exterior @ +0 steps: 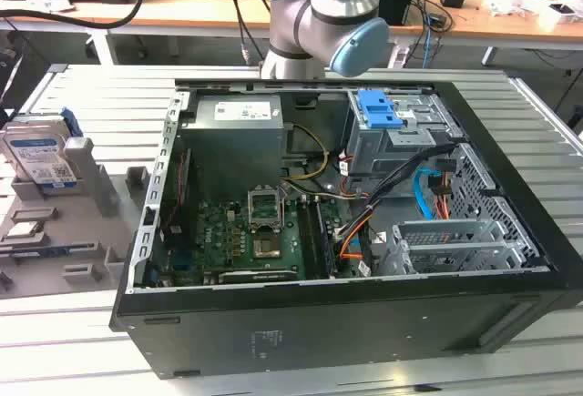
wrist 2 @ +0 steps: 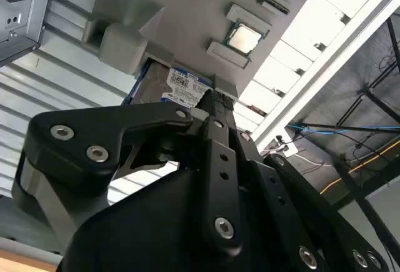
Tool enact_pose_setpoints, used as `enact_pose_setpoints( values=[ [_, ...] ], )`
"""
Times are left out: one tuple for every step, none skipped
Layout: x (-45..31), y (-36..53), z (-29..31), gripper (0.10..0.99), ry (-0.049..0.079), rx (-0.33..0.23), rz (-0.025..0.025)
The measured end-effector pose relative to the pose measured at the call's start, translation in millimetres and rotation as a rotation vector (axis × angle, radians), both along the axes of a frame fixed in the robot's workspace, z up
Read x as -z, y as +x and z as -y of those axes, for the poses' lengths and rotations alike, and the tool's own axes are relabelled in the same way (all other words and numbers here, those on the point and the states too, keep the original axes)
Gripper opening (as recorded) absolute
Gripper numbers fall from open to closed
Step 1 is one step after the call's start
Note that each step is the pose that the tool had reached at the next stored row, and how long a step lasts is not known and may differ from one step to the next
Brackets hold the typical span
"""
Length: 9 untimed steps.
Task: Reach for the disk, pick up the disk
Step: 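Pick up the disk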
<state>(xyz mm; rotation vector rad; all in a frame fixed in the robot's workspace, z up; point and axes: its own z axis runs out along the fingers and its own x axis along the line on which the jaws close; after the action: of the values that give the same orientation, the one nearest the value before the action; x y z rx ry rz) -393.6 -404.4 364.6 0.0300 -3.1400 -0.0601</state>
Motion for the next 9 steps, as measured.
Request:
enact_pose_setpoints(
  values=[
    [0.0, 0.0, 0.0, 0.106, 0.000, -0.002, 0.0000],
    [-0.1, 0.0, 0.0, 0.106, 0.000, -0.017, -0.0001],
    [0.0, 0.0, 0.0, 0.106, 0.000, -0.035, 0.0000],
    [0.0, 0.0, 0.0, 0.106, 0.000, -0.052, 0.0000],
    [0.0, 0.0, 0.0, 0.106, 0.000, -0.063, 0.0000],
    [0.0, 0.0, 0.0, 0.106, 0.000, -0.072, 0.0000],
    [0.0, 0.0, 0.0, 0.106, 0.000, -0.082, 0.0000],
    [0.0, 0.0, 0.0, 0.106, 0.000, -0.092, 0.0001],
    [0.0, 0.0, 0.0, 0.106, 0.000, -0.104, 0.0000]
  ],
)
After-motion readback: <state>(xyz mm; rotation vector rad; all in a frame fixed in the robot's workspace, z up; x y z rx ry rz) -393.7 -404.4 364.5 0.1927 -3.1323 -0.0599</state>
